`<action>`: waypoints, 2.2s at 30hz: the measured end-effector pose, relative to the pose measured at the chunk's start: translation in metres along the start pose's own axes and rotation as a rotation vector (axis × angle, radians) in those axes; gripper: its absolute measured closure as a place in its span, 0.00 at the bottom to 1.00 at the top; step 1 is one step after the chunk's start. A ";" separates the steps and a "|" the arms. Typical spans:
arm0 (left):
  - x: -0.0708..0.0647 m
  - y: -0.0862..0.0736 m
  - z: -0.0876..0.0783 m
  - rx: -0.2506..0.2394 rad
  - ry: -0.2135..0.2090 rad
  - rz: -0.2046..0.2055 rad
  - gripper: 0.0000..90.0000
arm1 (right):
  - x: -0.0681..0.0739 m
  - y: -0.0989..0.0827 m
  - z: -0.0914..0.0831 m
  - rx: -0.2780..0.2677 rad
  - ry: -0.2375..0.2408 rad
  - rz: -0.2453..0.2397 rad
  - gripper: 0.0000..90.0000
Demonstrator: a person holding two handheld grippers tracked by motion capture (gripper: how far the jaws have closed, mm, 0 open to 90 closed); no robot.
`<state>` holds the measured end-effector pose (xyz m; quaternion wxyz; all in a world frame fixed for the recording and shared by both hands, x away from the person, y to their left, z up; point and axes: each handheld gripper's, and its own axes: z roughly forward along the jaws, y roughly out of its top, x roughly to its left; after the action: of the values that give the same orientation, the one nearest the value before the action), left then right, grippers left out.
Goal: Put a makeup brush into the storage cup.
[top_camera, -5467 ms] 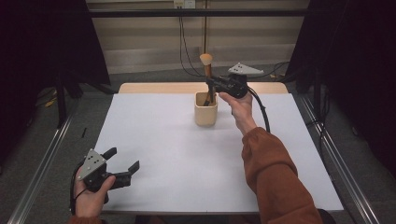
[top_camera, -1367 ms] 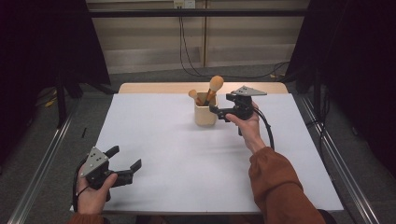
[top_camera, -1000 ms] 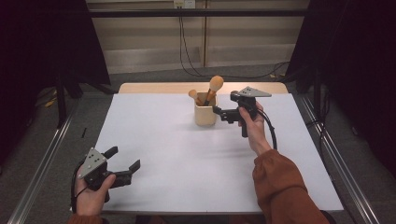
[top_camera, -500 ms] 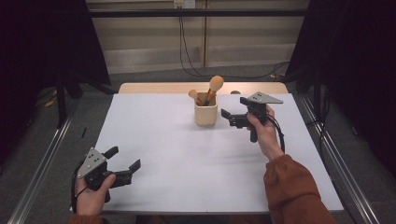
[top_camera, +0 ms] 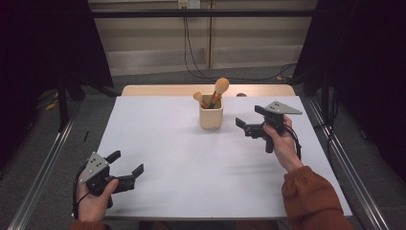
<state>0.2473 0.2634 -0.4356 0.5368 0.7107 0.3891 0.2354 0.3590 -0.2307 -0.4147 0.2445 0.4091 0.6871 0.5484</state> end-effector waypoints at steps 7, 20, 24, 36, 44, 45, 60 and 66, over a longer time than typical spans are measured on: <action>-0.001 -0.001 -0.004 0.001 0.009 0.003 0.04 | -0.002 -0.002 -0.015 0.010 -0.015 -0.024 0.03; 0.000 0.000 0.000 -0.001 -0.002 0.005 0.04 | 0.003 -0.016 -0.046 0.005 -0.049 -0.022 0.02; 0.000 0.000 0.001 -0.001 -0.004 0.003 0.04 | 0.003 -0.025 -0.057 -0.007 -0.069 -0.015 0.02; -0.001 0.000 0.000 0.001 0.001 0.008 0.04 | 0.010 -0.044 -0.087 -0.013 -0.086 0.002 0.02; -0.002 0.000 -0.001 0.003 -0.007 0.014 0.04 | 0.009 -0.056 -0.105 -0.002 -0.116 0.023 0.00; -0.002 0.000 -0.001 0.003 -0.007 0.016 0.04 | 0.009 -0.057 -0.107 0.001 -0.111 0.022 0.00; -0.003 0.000 -0.001 0.005 -0.007 0.014 0.04 | 0.012 -0.076 -0.134 0.011 -0.126 0.024 0.00; -0.002 0.000 -0.002 0.006 -0.012 0.015 0.04 | 0.012 -0.079 -0.143 0.010 -0.132 0.033 0.00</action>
<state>0.2446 0.2627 -0.4351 0.5354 0.7165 0.3811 0.2339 0.2172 -0.3050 -0.4489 0.2780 0.4571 0.6653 0.5208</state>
